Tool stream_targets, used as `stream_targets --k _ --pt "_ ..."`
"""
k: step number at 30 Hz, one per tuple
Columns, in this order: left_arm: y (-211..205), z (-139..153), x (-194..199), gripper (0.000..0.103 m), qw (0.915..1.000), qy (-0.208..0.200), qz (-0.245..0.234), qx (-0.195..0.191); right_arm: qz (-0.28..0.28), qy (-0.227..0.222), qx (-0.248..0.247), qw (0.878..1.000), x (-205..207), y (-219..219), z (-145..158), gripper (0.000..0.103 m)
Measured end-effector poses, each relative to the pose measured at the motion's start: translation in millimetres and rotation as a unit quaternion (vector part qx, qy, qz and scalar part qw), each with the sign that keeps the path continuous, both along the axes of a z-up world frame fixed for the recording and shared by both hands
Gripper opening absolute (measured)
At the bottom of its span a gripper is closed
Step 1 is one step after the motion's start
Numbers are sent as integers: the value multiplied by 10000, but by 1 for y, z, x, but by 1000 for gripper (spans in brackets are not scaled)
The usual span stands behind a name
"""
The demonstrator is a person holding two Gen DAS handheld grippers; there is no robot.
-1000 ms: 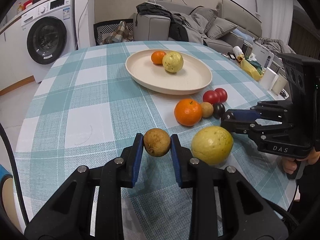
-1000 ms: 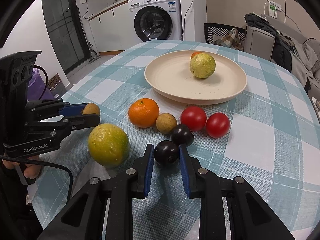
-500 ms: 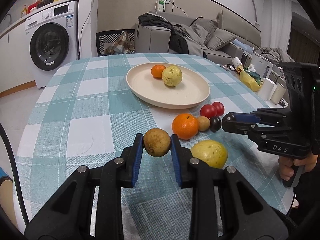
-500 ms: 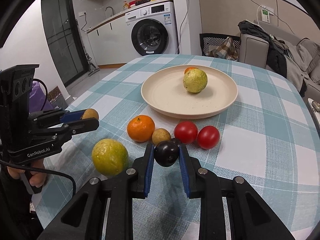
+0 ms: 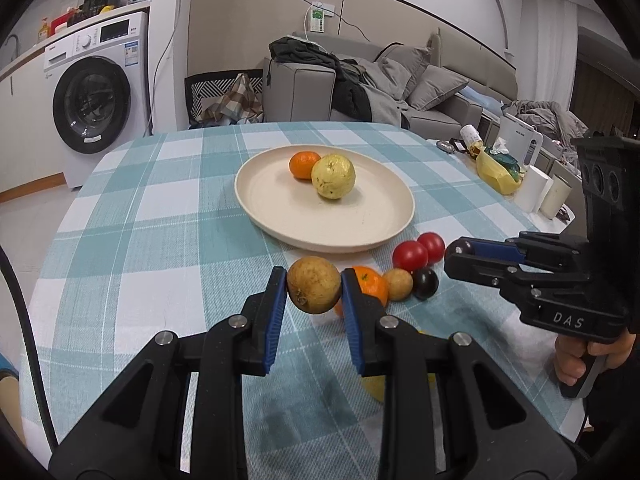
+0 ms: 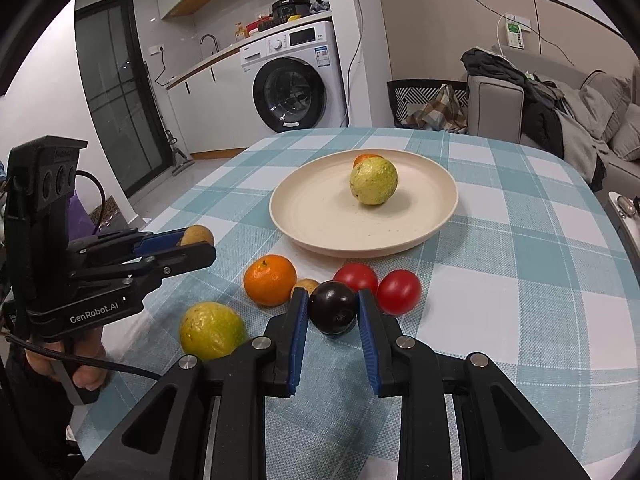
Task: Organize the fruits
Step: 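Carry the kiwi with the left tool while the right tool carries the plum to the plate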
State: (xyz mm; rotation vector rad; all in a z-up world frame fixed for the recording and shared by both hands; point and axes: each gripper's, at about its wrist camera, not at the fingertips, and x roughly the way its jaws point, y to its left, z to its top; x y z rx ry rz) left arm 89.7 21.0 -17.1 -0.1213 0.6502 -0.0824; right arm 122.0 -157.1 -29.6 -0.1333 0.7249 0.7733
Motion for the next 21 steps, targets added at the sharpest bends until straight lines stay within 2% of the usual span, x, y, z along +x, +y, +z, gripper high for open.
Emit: stream_targets --k 13,21 --pt "-4 0 32 25 9999 -30 -108 129 -133 -145 332 9993 9 3 8 26" --pt "-5 0 43 25 9999 -22 -106 124 -232 -153 360 9990 21 8 8 26"
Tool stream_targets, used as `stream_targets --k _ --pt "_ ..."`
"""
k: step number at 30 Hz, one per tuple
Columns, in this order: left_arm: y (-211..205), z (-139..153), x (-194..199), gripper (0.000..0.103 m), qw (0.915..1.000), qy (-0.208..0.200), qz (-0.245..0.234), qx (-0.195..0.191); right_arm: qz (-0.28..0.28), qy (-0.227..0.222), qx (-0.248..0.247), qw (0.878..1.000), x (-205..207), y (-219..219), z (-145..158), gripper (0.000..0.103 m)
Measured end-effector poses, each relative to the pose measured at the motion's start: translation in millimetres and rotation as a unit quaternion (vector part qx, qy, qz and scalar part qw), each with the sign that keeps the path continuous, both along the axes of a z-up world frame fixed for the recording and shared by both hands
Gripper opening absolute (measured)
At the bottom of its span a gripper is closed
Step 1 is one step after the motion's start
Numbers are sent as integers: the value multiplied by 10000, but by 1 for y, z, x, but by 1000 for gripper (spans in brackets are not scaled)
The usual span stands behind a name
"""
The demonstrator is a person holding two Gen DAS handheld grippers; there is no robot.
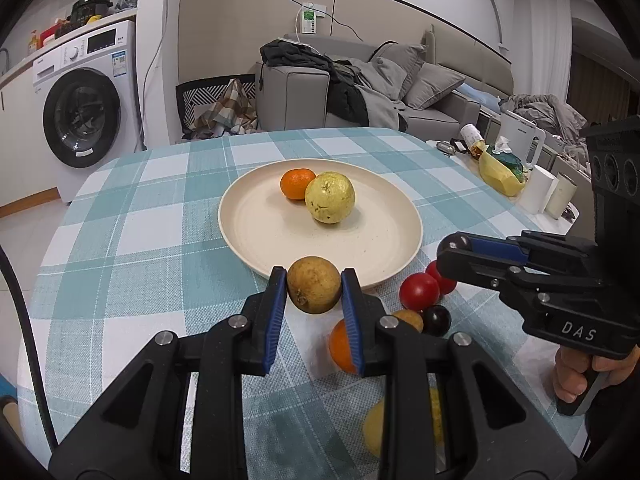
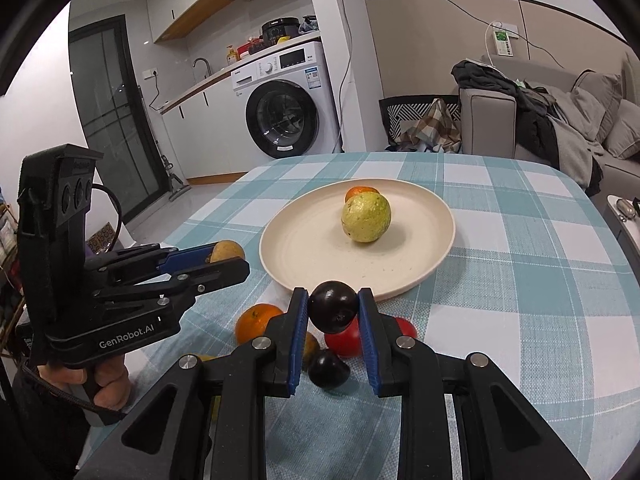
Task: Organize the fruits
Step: 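Carry the kiwi with the left tool while the right tool carries the plum to the plate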
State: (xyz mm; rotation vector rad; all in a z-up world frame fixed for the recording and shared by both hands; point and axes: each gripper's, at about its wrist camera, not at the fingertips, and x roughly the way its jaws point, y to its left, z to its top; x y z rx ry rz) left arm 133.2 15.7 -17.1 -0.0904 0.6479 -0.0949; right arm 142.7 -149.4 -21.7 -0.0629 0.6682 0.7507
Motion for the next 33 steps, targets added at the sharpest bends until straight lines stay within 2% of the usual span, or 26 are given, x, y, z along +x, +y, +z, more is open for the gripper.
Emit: stream_targets --k 14,23,33 --pt "1 -1 26 25 10000 42 43 -71 -141 134 84 9998 21 4 0 26" --pt "0 -6 38 25 9999 90 75 -60 -272 438 97 9986 39 4 -5 26" --pt "-3 -10 52 25 9999 136 74 -46 -252 478 61 9985 48 9 -5 26"
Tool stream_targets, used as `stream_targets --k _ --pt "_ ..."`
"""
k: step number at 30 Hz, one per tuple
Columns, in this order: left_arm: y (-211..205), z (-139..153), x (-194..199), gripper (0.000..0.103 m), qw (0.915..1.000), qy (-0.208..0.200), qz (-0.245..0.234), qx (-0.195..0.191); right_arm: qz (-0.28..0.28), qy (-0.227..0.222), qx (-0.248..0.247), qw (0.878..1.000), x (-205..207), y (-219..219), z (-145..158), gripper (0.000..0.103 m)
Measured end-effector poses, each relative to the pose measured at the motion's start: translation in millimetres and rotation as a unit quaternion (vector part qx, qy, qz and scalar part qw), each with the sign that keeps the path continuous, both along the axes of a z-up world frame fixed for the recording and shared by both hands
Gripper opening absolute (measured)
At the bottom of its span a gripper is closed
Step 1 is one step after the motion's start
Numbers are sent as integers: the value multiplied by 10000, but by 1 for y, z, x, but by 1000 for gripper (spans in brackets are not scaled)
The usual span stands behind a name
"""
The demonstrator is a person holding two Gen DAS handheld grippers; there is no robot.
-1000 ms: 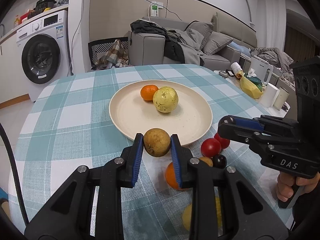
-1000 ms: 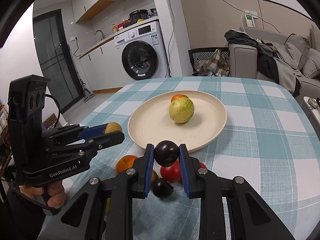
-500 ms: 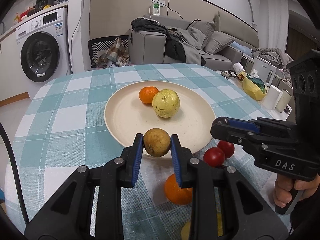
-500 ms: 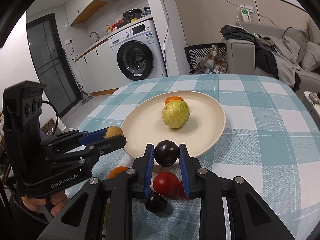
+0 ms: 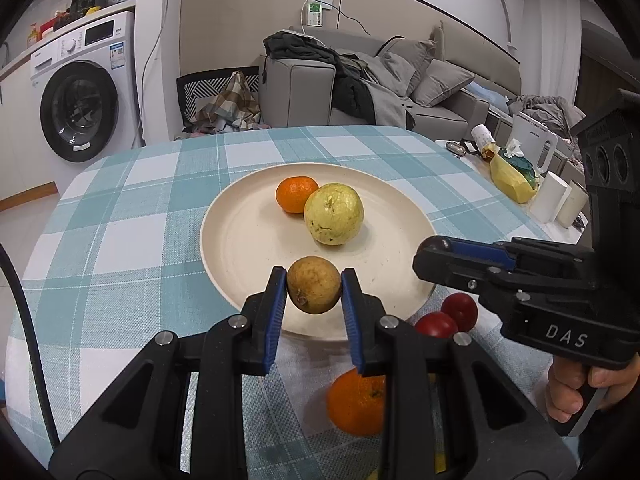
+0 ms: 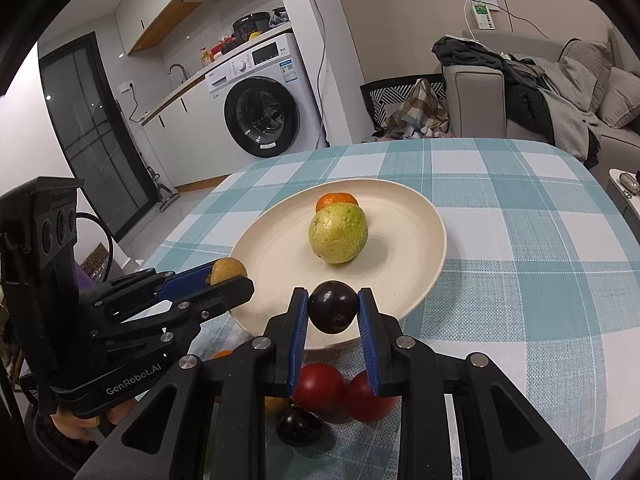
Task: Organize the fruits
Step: 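Carry the kiwi with the left tool while the right tool carries the plum to the plate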
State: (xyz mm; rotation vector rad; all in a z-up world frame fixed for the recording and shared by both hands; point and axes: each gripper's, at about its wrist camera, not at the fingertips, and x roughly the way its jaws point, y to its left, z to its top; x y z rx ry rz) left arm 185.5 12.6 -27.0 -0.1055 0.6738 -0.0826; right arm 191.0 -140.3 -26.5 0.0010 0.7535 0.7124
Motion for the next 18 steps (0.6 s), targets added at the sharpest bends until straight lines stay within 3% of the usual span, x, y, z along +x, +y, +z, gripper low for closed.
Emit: stream_targets --k 18 --pt "-3 -4 7 25 9999 129 -22 36 96 91 -103 9999 4 8 -6 26"
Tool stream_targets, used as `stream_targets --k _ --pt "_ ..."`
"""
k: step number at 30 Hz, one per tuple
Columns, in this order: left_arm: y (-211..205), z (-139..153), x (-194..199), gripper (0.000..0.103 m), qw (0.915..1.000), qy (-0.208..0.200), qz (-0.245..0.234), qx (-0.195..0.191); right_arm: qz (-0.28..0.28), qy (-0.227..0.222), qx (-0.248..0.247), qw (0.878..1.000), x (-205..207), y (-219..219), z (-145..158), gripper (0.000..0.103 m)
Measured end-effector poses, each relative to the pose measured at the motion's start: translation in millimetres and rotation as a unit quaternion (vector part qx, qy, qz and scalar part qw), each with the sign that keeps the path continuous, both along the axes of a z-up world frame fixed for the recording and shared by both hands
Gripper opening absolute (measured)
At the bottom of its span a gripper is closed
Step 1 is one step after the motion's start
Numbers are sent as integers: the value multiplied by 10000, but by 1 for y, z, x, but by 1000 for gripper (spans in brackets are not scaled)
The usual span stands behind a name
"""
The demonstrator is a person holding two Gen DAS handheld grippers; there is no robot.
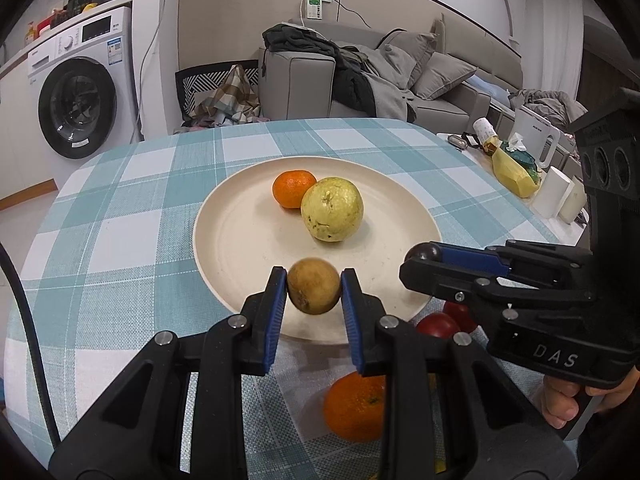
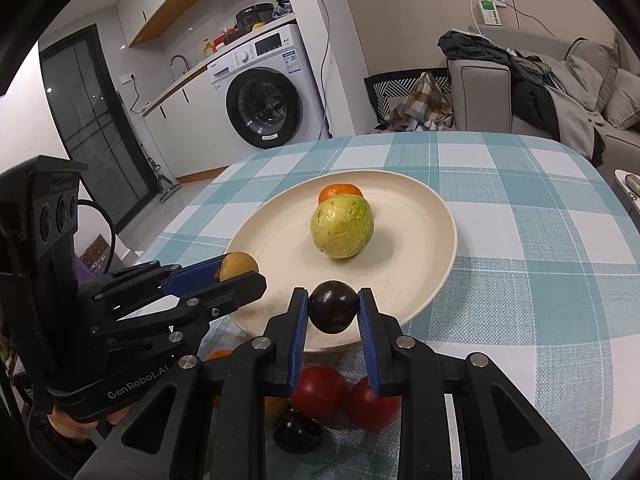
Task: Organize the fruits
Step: 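Carry the kiwi with the left tool while the right tool carries the plum to the plate, then release the kiwi on the plate with the left tool while the right tool releases the plum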
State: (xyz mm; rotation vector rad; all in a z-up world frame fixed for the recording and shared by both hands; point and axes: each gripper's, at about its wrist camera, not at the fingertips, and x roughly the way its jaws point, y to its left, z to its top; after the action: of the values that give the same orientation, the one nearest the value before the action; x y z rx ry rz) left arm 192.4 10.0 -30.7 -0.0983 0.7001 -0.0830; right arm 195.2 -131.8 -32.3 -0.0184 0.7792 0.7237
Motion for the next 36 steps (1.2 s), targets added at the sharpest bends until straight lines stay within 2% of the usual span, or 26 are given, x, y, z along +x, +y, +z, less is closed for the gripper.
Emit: stream_targets --k 9,14,17,20,22,23,24,26,28,32,34,36 --pt "-1 -1 -1 25 10000 9 26 28 -23 73 -70 9999 2 1 -3 27" --pt "2 -1 -3 26 10000 -26 77 -1 -97 -28 -65 9999 0 -4 -2 36" --pt "5 -1 -6 32 9999 17 107 -23 -150 -124 -110 9998 -3 -6 0 39" --pt "8 0 -11 45 9999 8 153 34 -181 -253 -175 9994 -6 -8 3 47" --pt "9 2 -17 65 9999 -9 169 -1 -162 -294 -207 9992 -8 -9 5 50" --pt "11 4 -21 71 9998 -34 188 -49 -154 -306 -226 9992 -10 -10 6 52" --pt "13 6 -25 81 9997 -54 216 -90 -145 -318 -249 9991 -11 -11 6 54" --pt "13 10 -32 84 9996 -91 247 -134 -198 -368 -274 9988 -14 -15 7 73" --pt "14 13 -40 85 9995 -109 280 -80 -258 -445 -252 9984 -17 -20 9 83" --pt "12 18 -55 91 9994 -127 325 31 -305 -460 -198 9983 -23 -31 14 97" --pt "11 19 -63 102 9994 -161 317 4 -271 -464 -191 9984 -27 -35 15 103" --pt "9 20 -70 102 9994 -203 287 -36 -230 -473 -219 9984 -31 -37 14 103"
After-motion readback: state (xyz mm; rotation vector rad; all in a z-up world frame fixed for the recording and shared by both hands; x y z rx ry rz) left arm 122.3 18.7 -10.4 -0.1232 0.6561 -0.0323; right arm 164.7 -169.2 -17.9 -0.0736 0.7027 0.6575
